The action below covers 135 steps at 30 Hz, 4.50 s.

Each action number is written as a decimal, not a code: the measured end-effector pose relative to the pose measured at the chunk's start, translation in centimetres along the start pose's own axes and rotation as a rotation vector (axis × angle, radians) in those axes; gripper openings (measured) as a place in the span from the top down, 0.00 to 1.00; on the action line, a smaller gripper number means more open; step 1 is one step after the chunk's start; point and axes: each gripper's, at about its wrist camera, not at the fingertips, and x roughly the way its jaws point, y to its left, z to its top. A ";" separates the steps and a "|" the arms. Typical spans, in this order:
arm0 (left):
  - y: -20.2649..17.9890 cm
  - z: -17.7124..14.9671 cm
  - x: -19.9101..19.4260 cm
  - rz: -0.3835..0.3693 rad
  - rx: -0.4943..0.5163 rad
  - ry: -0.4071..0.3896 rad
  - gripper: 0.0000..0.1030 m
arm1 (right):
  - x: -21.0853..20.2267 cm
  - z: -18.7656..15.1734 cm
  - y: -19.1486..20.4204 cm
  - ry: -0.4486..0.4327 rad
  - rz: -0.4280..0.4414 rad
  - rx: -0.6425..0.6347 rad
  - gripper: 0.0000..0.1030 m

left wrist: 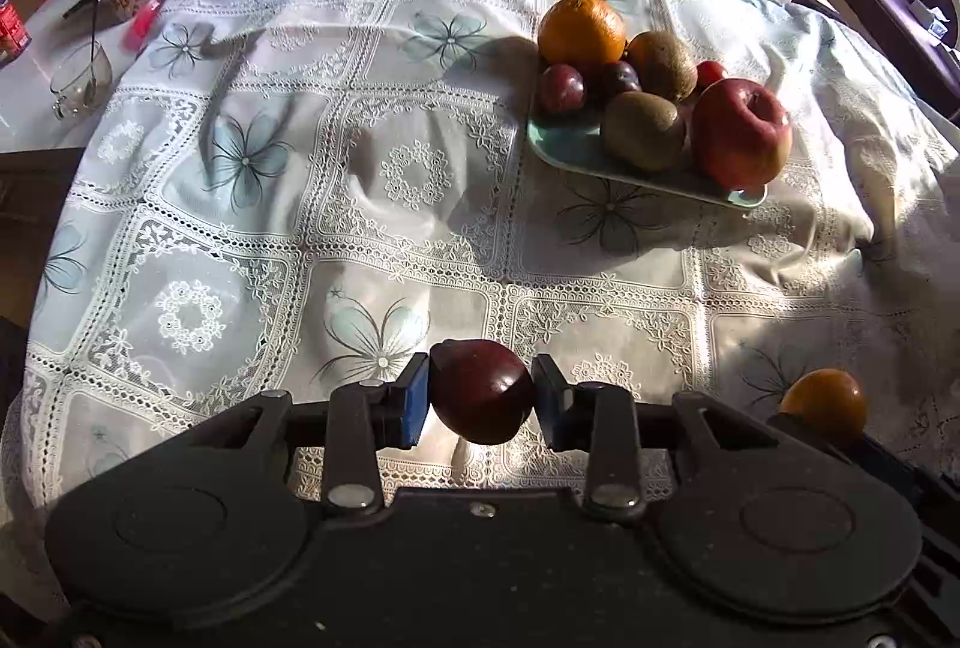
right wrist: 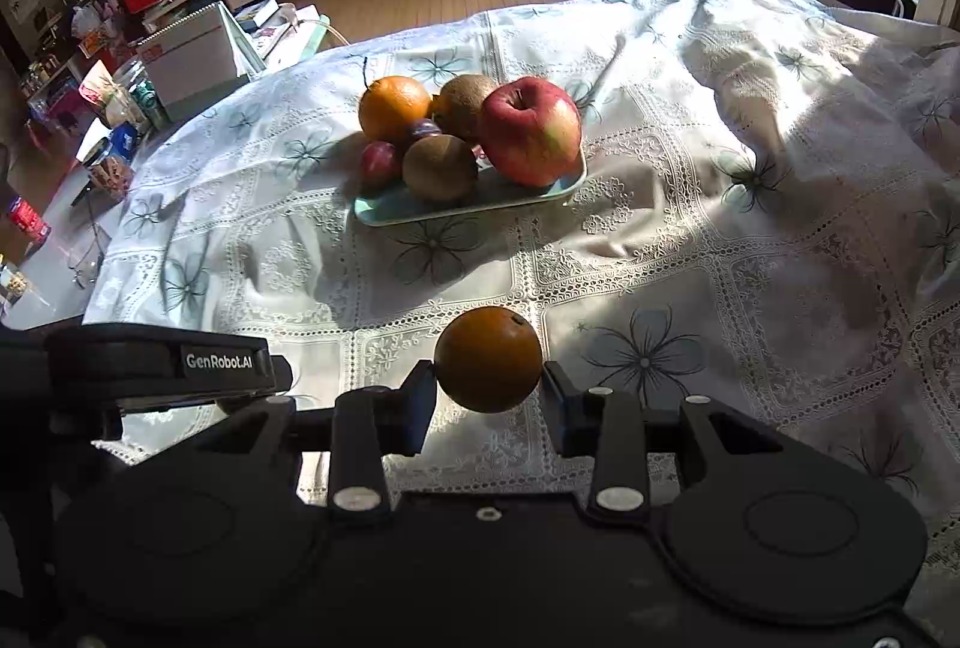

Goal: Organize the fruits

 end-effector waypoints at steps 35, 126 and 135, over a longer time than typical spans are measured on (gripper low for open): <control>1.1 -14.6 -4.9 -0.058 0.111 -0.033 0.57 | -7.1 -14.4 -2.1 0.077 0.082 -0.111 0.61; 2.3 -17.3 -4.6 -0.047 0.095 0.019 0.56 | -6.3 -15.2 -2.2 0.138 0.090 -0.100 0.60; 2.5 -17.4 -4.4 -0.043 0.092 0.020 0.56 | -6.1 -15.4 -2.2 0.142 0.090 -0.101 0.60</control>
